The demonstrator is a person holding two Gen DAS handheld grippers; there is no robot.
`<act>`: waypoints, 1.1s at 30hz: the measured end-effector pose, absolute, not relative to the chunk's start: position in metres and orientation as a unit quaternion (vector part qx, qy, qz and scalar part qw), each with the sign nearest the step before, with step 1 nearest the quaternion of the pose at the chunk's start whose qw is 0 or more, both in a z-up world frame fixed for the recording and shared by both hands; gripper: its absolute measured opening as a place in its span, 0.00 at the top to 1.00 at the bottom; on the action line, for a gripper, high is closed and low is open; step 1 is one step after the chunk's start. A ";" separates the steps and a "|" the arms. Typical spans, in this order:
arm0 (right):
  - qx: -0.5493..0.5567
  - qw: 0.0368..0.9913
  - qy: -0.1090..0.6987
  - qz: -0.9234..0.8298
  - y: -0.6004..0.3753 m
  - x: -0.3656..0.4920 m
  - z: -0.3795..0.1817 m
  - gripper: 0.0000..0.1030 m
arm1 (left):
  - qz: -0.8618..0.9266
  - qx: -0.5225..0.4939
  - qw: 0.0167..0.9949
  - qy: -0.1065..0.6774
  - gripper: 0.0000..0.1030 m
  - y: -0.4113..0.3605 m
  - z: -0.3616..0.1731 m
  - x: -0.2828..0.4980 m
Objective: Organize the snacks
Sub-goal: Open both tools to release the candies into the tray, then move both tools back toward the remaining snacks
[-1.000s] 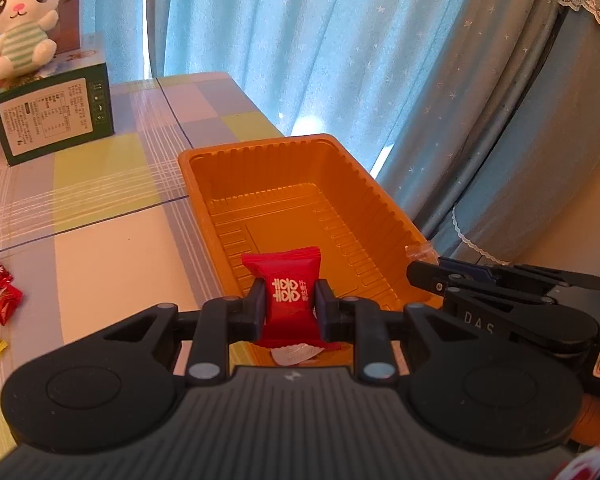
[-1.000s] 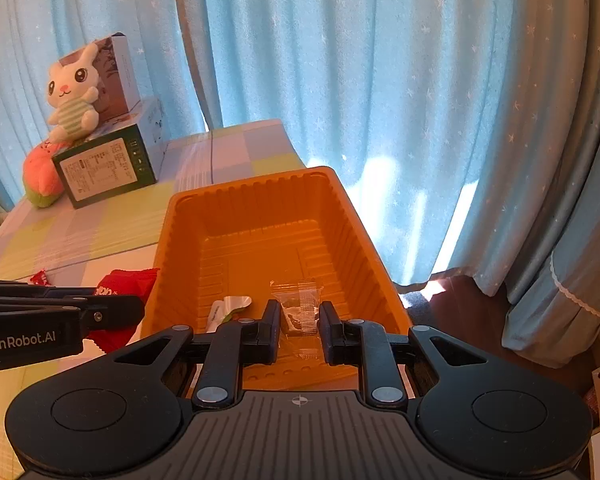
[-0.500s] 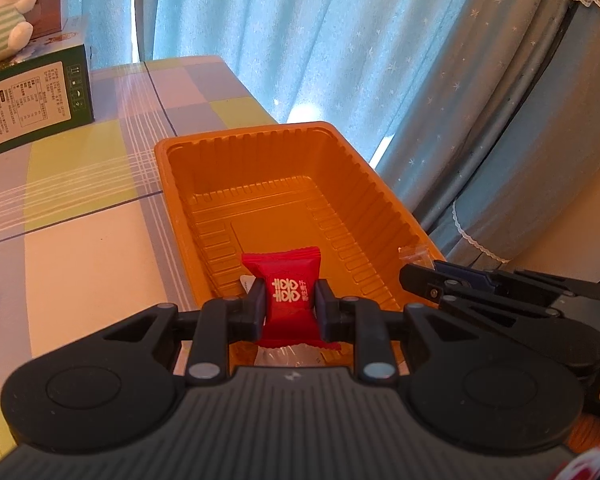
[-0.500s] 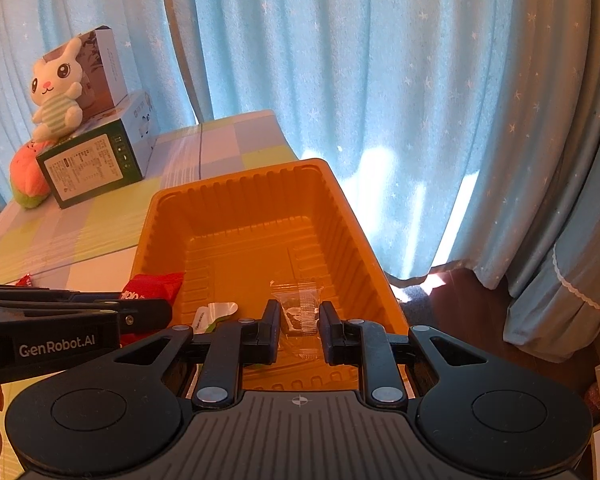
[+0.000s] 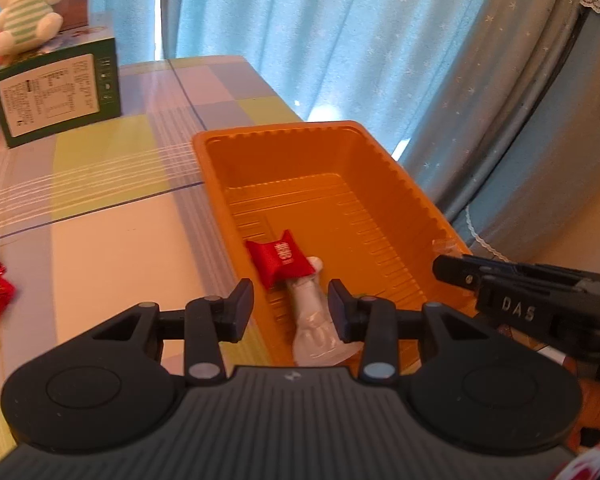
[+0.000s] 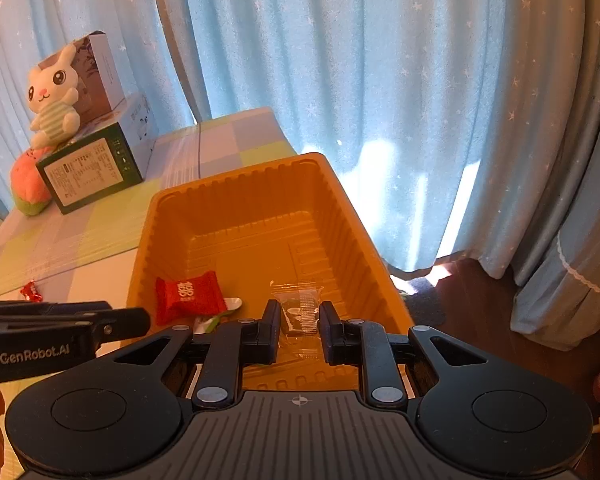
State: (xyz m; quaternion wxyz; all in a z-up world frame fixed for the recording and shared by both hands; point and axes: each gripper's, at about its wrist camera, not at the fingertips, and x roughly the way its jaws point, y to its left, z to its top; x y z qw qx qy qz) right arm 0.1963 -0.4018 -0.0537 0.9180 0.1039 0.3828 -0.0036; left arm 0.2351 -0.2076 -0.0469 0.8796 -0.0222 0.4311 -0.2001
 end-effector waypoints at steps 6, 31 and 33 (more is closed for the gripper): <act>0.142 0.915 0.377 0.023 -0.400 0.203 -0.050 0.79 | -0.178 -0.017 0.886 0.428 0.57 -0.189 -0.043 0.223; 0.138 0.916 0.374 0.049 -0.326 0.097 -0.021 0.42 | -0.110 -0.025 0.910 0.398 0.27 -0.074 -0.003 0.104; 0.131 0.916 0.376 0.059 -0.313 0.091 -0.020 0.42 | -0.098 -0.028 0.913 0.396 0.24 -0.060 0.000 0.093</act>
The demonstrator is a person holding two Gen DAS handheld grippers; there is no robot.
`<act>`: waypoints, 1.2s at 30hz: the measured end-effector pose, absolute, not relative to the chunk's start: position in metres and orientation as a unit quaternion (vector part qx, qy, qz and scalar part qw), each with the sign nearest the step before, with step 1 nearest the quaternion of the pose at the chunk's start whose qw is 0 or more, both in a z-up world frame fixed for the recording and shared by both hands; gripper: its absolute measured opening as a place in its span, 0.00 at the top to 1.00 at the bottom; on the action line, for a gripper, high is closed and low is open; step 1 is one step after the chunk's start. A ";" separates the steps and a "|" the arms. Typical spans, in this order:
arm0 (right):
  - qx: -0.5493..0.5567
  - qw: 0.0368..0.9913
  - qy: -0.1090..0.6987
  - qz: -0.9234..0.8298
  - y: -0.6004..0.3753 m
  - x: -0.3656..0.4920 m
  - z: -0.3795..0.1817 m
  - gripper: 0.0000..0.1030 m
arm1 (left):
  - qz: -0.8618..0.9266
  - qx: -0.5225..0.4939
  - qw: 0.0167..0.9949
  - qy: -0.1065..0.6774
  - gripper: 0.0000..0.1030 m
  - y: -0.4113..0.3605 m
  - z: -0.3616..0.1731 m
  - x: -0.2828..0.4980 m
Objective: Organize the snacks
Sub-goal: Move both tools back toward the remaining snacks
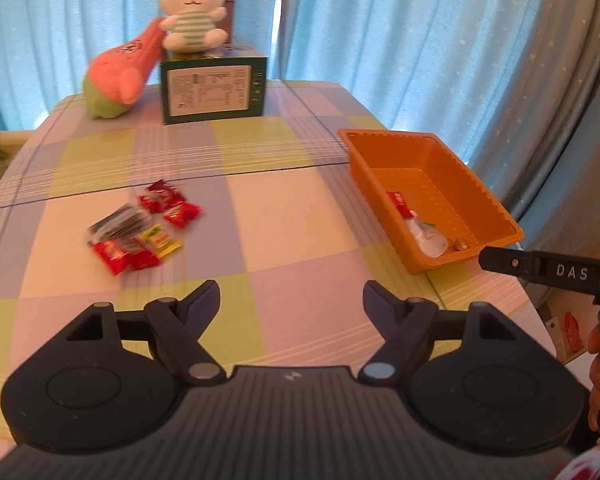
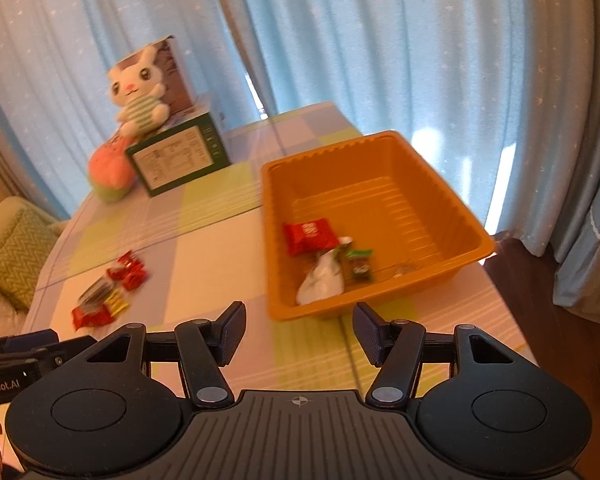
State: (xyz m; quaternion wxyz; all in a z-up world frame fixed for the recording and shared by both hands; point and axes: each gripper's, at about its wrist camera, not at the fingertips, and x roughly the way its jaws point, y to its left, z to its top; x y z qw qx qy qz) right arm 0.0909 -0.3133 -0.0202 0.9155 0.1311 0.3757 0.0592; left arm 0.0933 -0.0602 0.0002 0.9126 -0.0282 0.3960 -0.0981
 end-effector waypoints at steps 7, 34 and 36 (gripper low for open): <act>0.113 0.914 0.380 0.090 -0.275 0.076 -0.016 0.42 | -0.061 -0.035 0.917 0.392 0.21 -0.012 0.009 0.066; 0.058 0.905 0.398 0.141 -0.198 0.099 -0.030 0.42 | -0.046 -0.041 0.922 0.383 0.18 0.077 -0.001 0.083; 0.058 0.904 0.399 0.142 -0.193 0.108 -0.035 0.42 | -0.054 -0.031 0.921 0.384 0.18 0.080 -0.006 0.093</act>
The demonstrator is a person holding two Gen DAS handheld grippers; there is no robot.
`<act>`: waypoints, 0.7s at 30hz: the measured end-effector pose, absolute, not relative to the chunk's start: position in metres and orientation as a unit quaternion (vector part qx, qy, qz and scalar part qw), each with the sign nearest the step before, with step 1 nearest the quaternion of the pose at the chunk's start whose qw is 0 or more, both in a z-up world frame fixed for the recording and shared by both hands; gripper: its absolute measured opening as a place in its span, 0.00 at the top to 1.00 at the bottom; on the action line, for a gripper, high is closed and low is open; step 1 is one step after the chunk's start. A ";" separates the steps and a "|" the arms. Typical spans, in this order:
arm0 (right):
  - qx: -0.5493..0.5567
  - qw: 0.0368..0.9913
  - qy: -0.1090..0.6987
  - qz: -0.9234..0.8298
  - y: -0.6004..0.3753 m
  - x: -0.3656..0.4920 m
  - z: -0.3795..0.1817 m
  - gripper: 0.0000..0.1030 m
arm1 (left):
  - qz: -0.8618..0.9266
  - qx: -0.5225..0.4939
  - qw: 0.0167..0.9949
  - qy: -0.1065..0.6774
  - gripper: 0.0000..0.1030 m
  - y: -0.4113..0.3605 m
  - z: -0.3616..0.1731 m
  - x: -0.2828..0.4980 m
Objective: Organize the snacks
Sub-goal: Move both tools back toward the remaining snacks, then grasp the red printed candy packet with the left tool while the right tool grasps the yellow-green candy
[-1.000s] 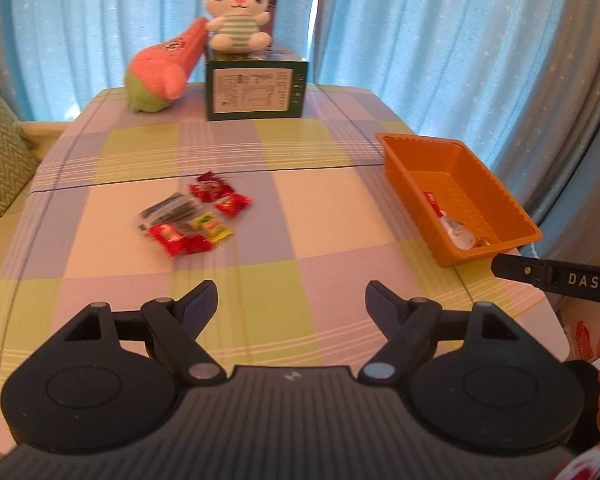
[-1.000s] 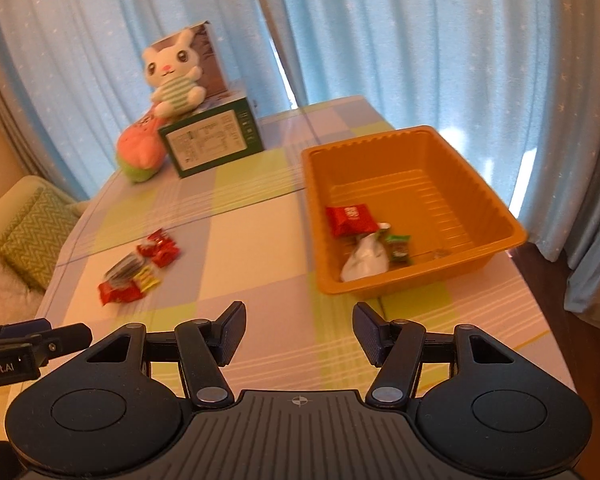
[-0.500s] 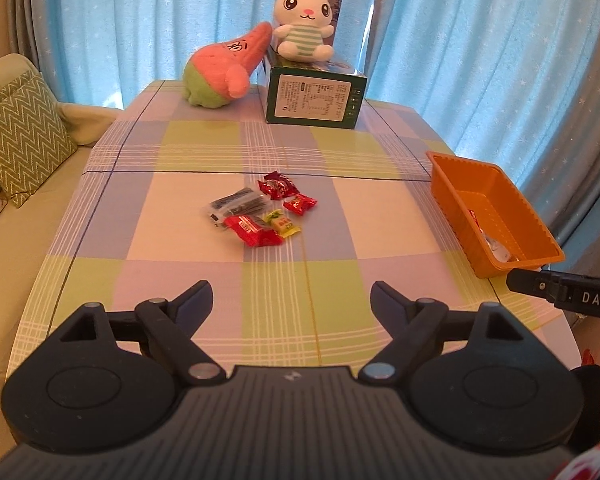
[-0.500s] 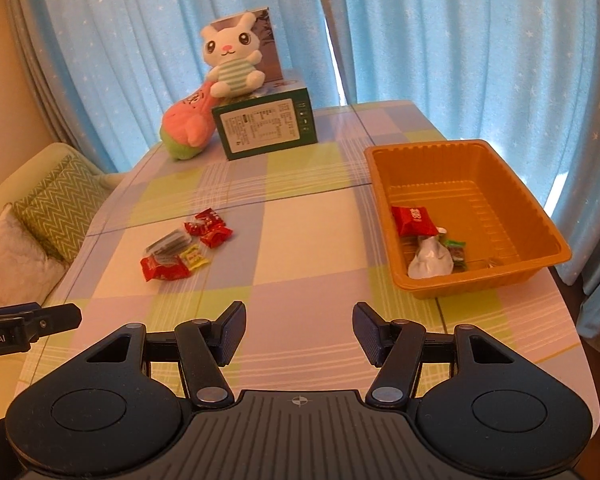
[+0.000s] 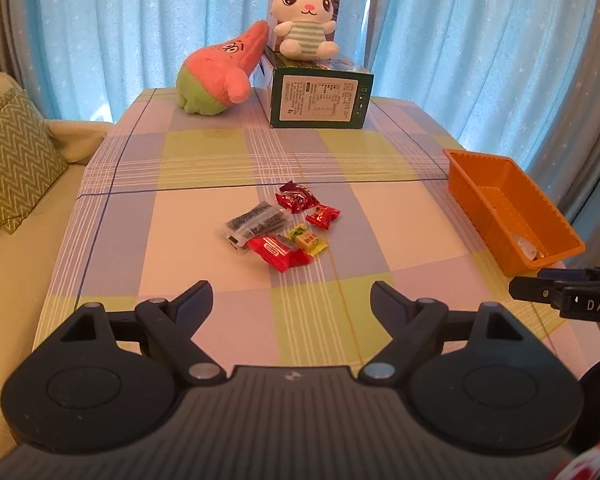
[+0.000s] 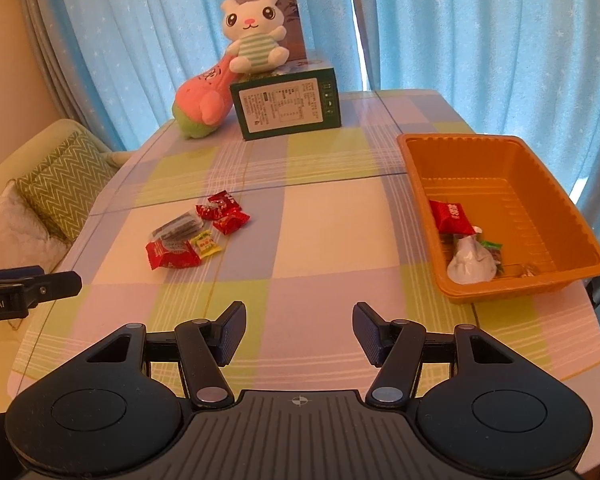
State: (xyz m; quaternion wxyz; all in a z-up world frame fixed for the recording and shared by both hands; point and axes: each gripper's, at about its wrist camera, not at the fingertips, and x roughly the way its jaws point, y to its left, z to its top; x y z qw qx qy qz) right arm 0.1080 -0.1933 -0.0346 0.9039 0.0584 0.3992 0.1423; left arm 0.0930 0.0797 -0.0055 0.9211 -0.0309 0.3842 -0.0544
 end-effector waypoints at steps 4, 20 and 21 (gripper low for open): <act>0.052 0.906 0.395 0.145 -0.183 0.125 -0.044 0.43 | -0.085 0.004 0.918 0.388 0.25 0.081 -0.019 0.119; 0.044 0.892 0.425 0.150 -0.152 0.197 -0.089 0.43 | -0.197 0.124 0.879 0.416 0.57 0.068 -0.087 0.223; 0.042 0.891 0.427 0.150 -0.151 0.199 -0.091 0.43 | -0.199 0.128 0.876 0.420 0.60 0.067 -0.091 0.227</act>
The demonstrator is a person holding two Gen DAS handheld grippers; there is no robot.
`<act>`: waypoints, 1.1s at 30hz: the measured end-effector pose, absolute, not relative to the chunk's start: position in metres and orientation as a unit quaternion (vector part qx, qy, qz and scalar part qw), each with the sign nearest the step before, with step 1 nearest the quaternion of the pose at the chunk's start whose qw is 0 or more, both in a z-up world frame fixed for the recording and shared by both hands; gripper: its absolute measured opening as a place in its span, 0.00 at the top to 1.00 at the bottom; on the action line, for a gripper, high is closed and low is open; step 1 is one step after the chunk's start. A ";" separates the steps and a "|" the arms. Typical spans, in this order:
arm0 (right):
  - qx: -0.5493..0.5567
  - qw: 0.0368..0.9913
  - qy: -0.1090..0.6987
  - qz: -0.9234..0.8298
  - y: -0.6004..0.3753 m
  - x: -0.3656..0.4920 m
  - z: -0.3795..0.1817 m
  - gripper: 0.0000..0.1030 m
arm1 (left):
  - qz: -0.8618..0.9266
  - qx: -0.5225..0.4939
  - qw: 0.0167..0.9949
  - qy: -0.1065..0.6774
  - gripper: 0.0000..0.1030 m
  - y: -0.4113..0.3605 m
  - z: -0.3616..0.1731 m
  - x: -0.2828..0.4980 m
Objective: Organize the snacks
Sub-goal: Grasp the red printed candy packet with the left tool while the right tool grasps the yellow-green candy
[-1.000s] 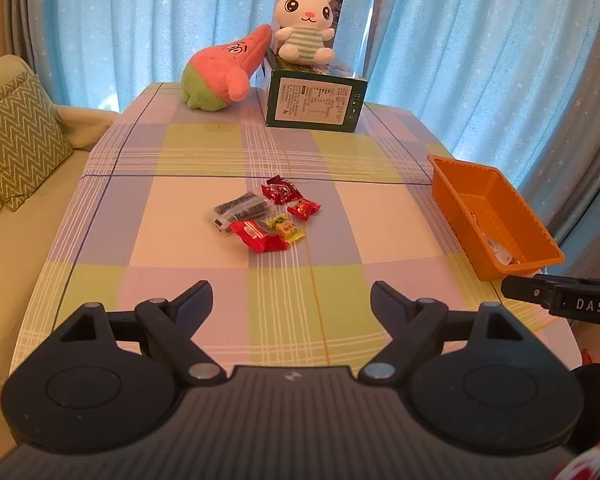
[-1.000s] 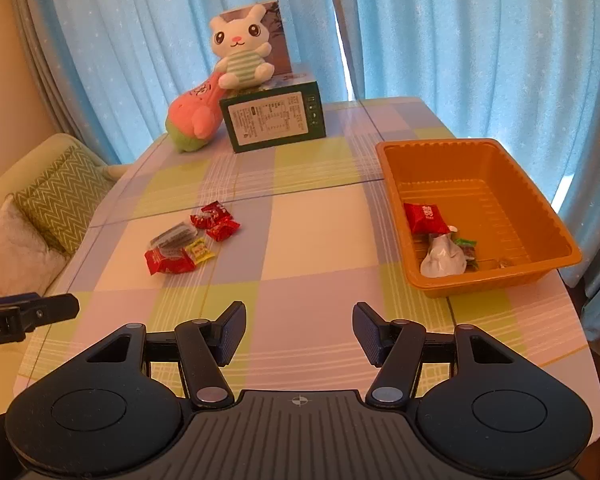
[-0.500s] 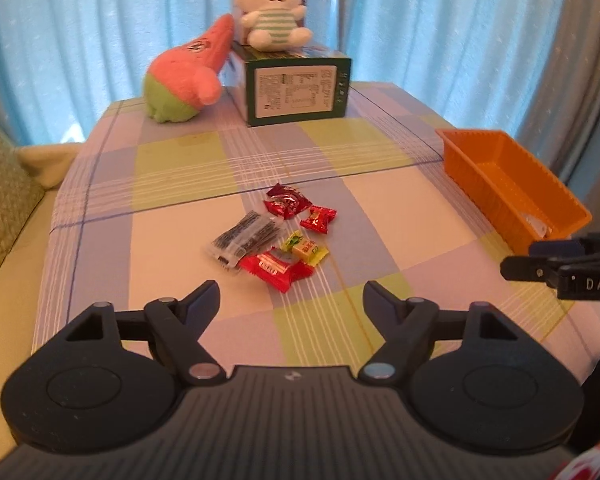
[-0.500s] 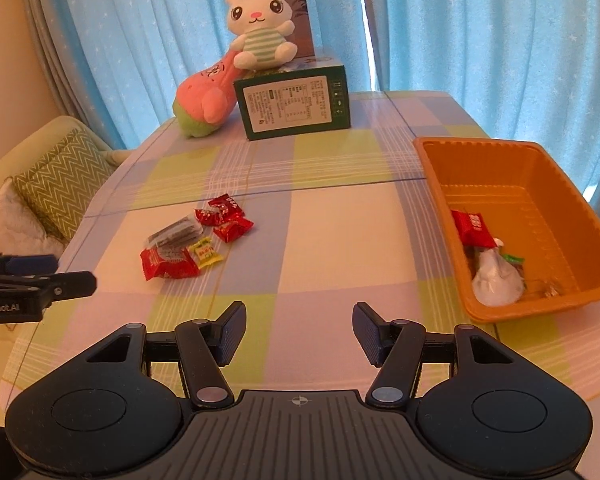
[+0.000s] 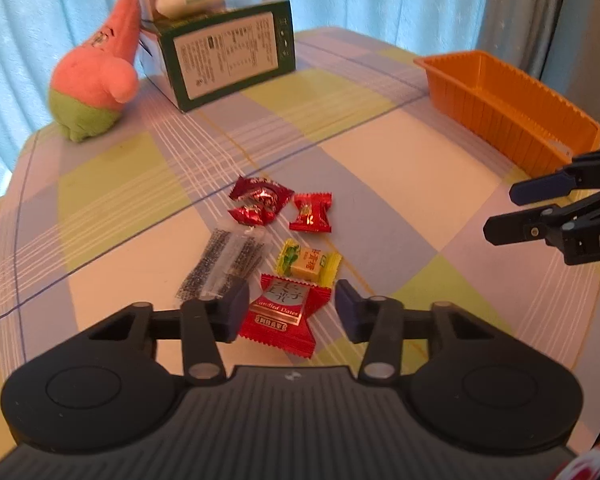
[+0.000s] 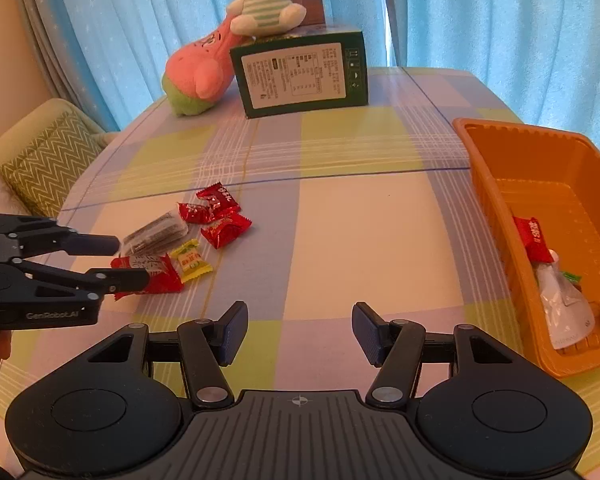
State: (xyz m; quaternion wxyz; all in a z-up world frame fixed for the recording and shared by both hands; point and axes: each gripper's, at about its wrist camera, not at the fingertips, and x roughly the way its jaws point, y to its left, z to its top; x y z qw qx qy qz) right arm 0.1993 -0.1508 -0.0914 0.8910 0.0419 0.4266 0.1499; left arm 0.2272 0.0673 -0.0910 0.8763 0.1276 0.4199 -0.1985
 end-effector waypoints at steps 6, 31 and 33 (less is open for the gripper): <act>0.034 0.886 0.436 0.153 -0.144 0.209 -0.102 0.43 | -0.201 0.132 0.864 0.442 0.72 0.068 -0.106 0.233; -0.046 0.870 0.410 0.270 -0.034 0.262 -0.135 0.68 | -0.063 -0.025 0.901 0.427 0.80 0.135 -0.084 0.186; -0.060 0.869 0.411 0.268 -0.028 0.264 -0.138 0.71 | -0.060 -0.030 0.902 0.427 0.80 0.137 -0.085 0.185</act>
